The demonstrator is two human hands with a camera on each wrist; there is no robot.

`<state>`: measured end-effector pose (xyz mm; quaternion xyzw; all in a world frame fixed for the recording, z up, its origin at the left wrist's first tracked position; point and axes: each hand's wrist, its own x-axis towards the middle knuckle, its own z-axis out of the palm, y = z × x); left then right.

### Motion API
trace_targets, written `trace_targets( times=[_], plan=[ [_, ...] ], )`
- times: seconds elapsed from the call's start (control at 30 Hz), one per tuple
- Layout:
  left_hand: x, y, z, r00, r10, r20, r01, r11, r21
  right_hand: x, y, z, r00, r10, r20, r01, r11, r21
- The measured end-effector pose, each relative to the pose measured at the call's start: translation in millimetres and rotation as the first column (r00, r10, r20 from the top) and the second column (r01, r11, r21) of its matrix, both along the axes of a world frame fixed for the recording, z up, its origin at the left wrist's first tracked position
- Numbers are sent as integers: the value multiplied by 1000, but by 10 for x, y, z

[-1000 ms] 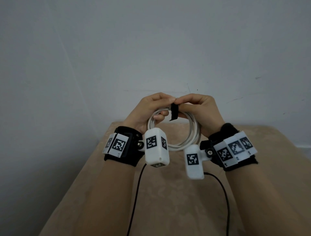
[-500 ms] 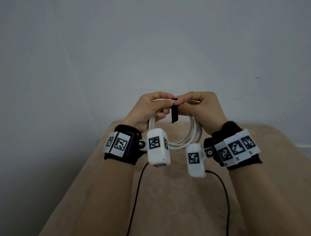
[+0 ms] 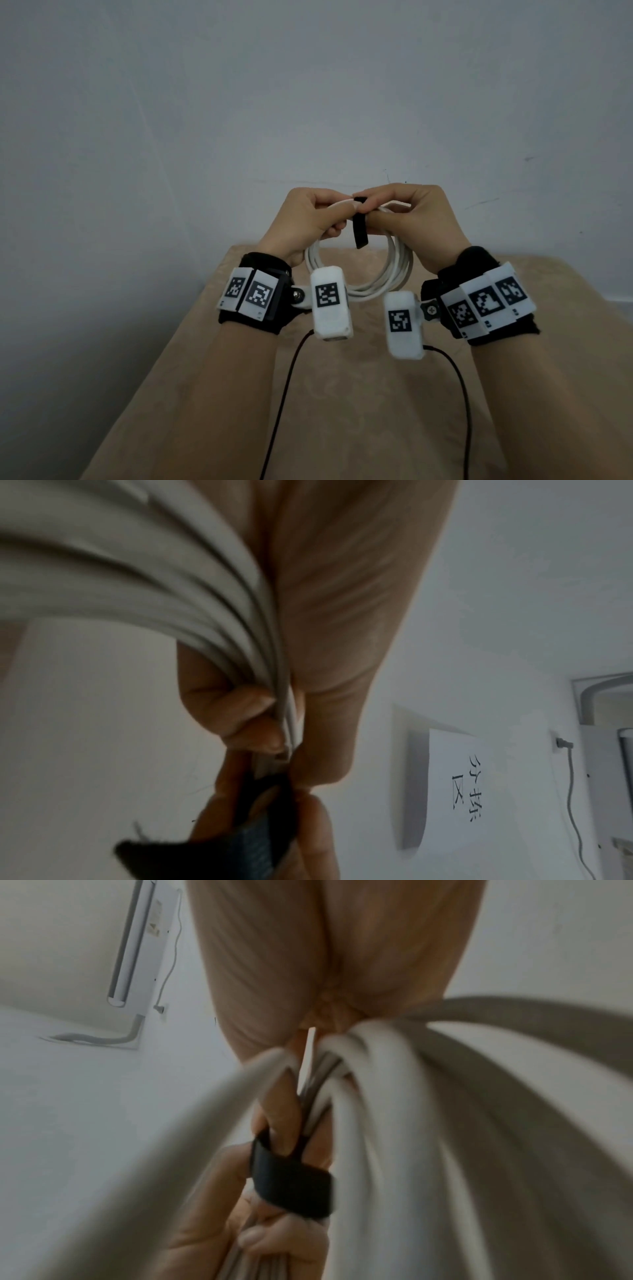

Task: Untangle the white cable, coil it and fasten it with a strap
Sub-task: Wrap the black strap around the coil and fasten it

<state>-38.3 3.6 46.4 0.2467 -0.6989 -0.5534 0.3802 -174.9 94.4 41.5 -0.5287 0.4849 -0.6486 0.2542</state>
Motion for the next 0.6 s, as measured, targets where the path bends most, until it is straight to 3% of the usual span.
trace_targets(
  times=[0.13, 0.27, 0.33, 0.47, 0.6],
  plan=[
    [13, -28, -31, 998, 19, -63, -17, 999, 33, -88, 38, 21, 998, 62, -7, -62, 995, 74],
    [47, -57, -18, 978, 7, -208, 22, 990, 137, -202, 85, 39, 968, 92, 235, -126, 983, 134],
    [40, -37, 4, 969, -27, -245, 63, 988, 141, -234, 77, 2, 954, 108, 279, -169, 963, 208],
    [12, 10, 27, 969, -88, -231, 110, 990, 85, -174, 66, -60, 890, 236, 390, -361, 888, 286],
    [15, 6, 11, 973, -103, -205, 121, 990, 75, -99, 56, -58, 851, 281, 443, -443, 838, 319]
  ],
)
